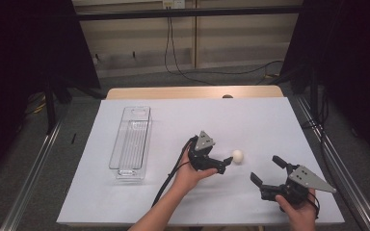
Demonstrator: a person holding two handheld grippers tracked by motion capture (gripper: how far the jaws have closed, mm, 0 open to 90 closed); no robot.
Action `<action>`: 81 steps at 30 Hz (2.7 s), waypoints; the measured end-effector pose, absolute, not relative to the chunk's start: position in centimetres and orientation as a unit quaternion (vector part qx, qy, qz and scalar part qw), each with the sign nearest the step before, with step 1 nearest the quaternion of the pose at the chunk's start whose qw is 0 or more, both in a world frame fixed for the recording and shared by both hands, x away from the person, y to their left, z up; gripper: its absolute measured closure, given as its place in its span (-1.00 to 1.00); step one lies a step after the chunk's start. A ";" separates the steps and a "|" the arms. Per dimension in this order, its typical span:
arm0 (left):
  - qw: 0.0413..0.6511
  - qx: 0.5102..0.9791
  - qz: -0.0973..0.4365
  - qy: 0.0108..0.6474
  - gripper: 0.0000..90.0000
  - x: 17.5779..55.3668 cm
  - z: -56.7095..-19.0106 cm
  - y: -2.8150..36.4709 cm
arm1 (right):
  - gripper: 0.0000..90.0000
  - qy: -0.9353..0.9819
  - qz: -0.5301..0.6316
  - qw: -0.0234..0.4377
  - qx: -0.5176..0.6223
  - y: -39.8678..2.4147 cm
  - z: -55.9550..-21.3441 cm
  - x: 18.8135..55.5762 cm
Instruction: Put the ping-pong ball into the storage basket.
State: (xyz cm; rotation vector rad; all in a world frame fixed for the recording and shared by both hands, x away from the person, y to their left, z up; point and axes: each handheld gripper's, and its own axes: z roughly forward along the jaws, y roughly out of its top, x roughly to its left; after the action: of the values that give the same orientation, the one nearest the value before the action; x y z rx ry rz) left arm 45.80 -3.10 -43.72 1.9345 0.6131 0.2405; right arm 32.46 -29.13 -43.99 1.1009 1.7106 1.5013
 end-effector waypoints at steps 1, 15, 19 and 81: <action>0.521 0.808 0.101 0.255 -0.94 45.9 -43.7 -3.1 | -0.97 0.645 0.566 0.302 0.415 -29.1 -44.0 32.5; 0.521 0.808 0.102 0.256 -0.94 46.3 -43.3 -3.7 | -0.97 0.646 0.566 0.303 0.413 -29.2 -44.0 32.4; 0.513 0.812 0.105 0.259 -0.94 46.4 -43.1 -3.9 | -0.97 0.644 0.567 0.304 0.414 -29.2 -43.9 32.4; 0.490 0.832 0.084 0.246 -0.93 47.3 -43.9 -6.7 | -0.97 0.645 0.568 0.304 0.411 -29.3 -43.9 32.3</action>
State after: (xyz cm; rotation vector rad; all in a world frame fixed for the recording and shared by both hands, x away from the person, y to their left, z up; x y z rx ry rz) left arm 47.33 -6.70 -43.88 2.0205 0.5982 0.2049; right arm 32.35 -29.27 -43.90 1.0903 1.7080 1.5060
